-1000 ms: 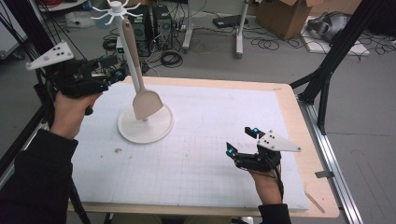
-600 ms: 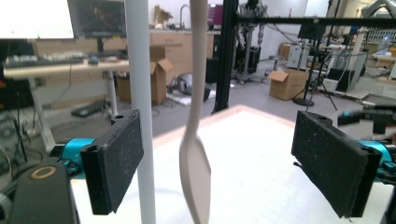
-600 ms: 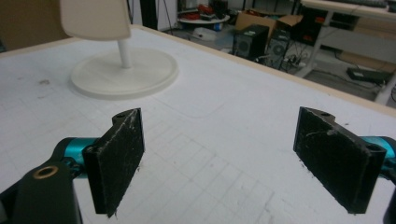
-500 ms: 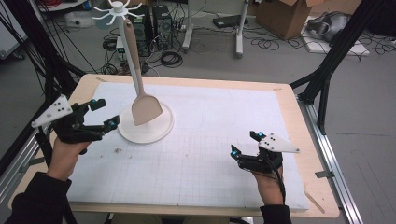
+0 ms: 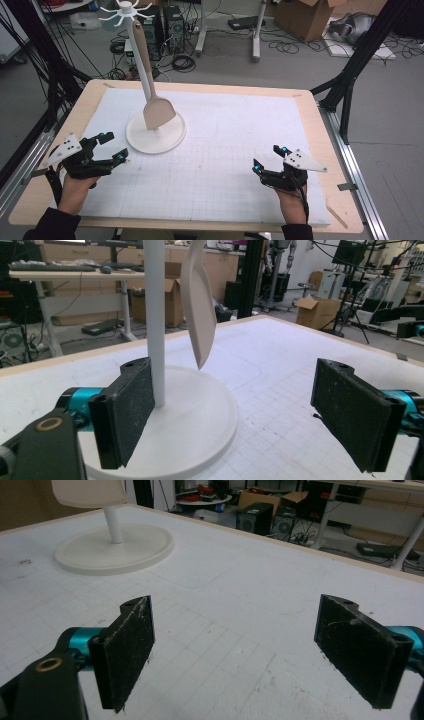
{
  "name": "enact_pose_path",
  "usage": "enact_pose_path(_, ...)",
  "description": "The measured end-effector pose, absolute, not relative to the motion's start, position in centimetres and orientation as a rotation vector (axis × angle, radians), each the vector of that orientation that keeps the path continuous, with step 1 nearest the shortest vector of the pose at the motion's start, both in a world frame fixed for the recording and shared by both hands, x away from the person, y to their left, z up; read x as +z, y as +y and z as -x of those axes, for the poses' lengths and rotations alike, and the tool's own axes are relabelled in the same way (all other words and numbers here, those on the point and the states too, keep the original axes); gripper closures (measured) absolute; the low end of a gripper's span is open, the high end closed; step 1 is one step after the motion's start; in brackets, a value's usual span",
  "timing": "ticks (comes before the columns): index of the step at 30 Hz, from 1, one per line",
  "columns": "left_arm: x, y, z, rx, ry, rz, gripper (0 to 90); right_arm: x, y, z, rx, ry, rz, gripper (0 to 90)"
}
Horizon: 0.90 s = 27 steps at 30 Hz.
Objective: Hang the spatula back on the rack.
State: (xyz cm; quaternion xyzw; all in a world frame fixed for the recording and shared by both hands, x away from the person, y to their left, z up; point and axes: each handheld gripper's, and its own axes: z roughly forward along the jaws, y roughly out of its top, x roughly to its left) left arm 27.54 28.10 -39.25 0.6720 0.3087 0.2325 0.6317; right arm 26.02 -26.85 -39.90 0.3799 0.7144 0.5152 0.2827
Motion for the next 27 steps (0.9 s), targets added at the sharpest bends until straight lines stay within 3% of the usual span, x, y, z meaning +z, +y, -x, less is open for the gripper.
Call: enact_pose_path(27, -42.3, 27.2, -27.1, 0.472, 0.738, -1.574, 18.1, -41.0, -26.6, -25.1, 1.378, 1.897, -1.035, 15.2)
